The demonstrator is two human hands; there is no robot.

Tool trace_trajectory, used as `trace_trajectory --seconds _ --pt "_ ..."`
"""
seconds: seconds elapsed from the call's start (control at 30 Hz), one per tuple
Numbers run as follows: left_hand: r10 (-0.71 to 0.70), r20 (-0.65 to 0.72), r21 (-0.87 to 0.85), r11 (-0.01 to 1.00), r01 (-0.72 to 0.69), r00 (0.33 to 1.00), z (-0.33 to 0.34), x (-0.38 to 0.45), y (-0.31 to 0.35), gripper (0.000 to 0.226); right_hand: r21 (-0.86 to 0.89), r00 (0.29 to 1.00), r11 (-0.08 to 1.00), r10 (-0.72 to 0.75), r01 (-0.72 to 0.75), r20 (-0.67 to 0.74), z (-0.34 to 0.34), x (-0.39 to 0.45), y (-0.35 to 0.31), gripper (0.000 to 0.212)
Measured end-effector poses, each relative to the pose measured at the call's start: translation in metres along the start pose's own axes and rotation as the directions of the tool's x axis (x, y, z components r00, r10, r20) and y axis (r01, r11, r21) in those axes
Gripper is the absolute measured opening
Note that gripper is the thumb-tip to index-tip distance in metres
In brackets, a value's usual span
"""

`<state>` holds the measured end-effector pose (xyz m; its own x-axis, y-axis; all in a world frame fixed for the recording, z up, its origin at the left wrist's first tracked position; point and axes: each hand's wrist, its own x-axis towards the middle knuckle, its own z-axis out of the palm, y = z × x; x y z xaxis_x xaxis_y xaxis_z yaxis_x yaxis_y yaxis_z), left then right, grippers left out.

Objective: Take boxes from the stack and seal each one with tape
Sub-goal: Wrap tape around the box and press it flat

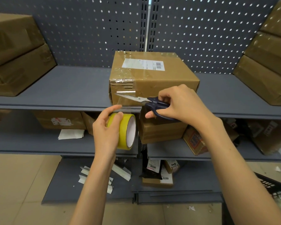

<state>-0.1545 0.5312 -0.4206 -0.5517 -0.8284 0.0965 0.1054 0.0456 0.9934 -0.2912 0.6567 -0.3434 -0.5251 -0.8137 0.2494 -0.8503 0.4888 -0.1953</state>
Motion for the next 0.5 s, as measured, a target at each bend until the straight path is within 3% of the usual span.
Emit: trace_trajectory --seconds 0.07,0.17,0.27,0.4,0.5 --pt "0.008 0.019 -0.023 1.0 -0.008 1.0 0.004 -0.002 0.003 0.023 0.124 0.999 0.992 0.023 -0.017 -0.046 0.0 -0.004 0.0 0.059" --pt "0.007 0.054 -0.018 1.0 -0.006 0.999 0.009 -0.006 0.002 0.023 0.425 0.956 0.904 0.161 -0.043 -0.247 -0.007 -0.011 0.004 0.058" --pt "-0.021 0.059 -0.019 1.0 0.022 0.998 0.011 -0.007 0.001 0.022 0.408 0.873 0.902 0.311 -0.145 -0.377 -0.021 -0.015 0.017 0.049" --pt "-0.019 0.082 -0.007 1.0 0.02 0.996 0.013 -0.006 -0.001 0.022 0.376 0.779 0.86 0.485 -0.344 -0.397 -0.025 -0.019 0.057 0.028" --pt "-0.014 0.096 -0.003 1.0 0.014 0.995 0.016 -0.007 0.0 0.025 0.338 0.707 0.804 0.592 -0.489 -0.387 -0.016 -0.025 0.086 0.029"
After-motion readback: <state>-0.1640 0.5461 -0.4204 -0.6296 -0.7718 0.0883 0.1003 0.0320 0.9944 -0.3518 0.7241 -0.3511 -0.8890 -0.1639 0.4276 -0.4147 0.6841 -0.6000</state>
